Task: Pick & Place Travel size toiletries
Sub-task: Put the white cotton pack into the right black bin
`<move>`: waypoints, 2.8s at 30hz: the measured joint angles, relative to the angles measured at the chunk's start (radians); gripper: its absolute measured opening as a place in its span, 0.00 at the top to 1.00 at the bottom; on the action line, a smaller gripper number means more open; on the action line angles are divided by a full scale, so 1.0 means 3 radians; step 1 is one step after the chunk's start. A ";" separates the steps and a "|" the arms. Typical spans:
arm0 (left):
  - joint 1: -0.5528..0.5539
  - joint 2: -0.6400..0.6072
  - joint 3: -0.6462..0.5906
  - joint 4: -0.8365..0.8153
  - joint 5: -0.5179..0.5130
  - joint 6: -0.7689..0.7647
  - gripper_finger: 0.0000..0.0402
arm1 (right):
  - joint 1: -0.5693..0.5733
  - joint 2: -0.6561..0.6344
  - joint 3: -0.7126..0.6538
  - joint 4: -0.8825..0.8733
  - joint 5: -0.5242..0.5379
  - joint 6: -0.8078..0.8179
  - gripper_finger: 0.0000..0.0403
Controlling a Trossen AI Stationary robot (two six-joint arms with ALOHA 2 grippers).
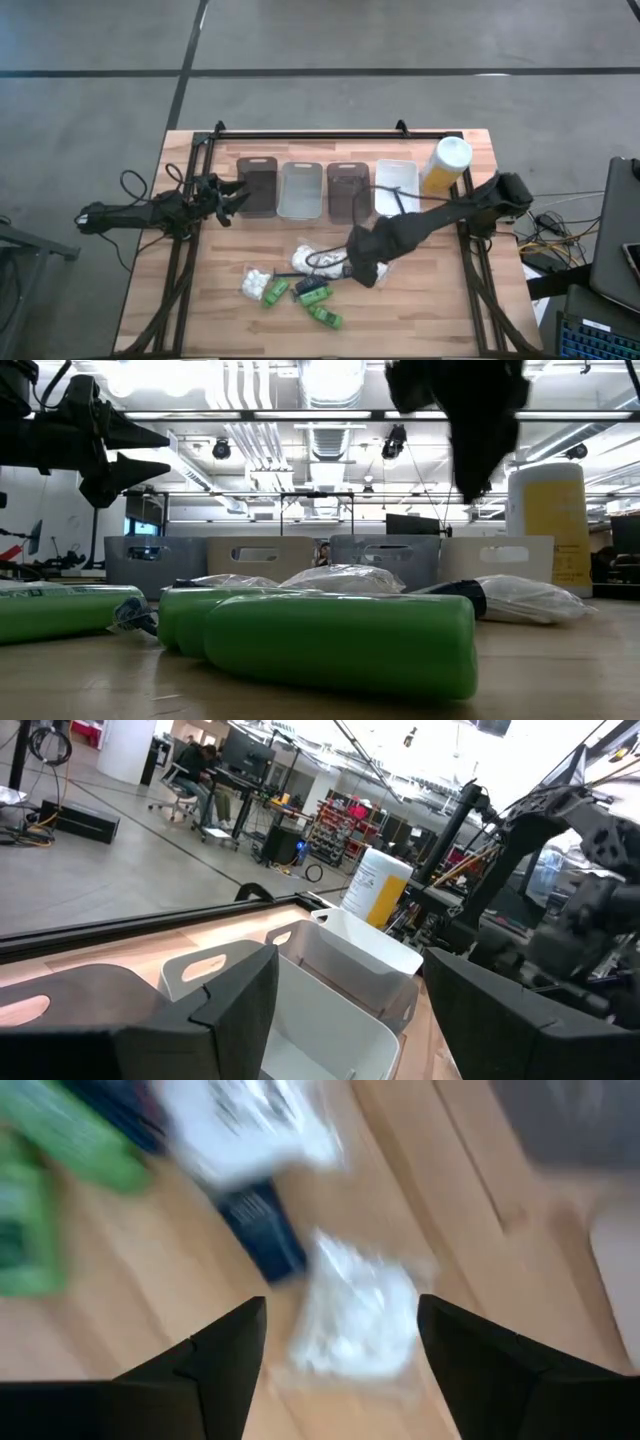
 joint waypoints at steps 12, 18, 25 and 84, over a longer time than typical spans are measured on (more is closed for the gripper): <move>0.0000 0.0000 0.0000 0.0000 0.0001 0.0000 0.37 | 0.0324 -0.0141 -0.0621 0.0155 -0.0311 0.1199 0.43; 0.0000 -0.0001 0.0000 0.0000 0.0001 0.0000 0.37 | 0.0605 -0.0122 -0.0762 0.0774 -0.0289 0.0657 0.40; 0.0000 -0.0001 0.0000 0.0000 0.0001 0.0000 0.37 | 0.0789 -0.0076 -0.0720 0.0513 0.0437 0.0813 0.37; 0.0000 0.0008 0.0000 -0.0001 0.0001 0.0000 0.37 | 0.0064 -0.0723 -0.2360 0.2660 -0.0278 0.1270 0.42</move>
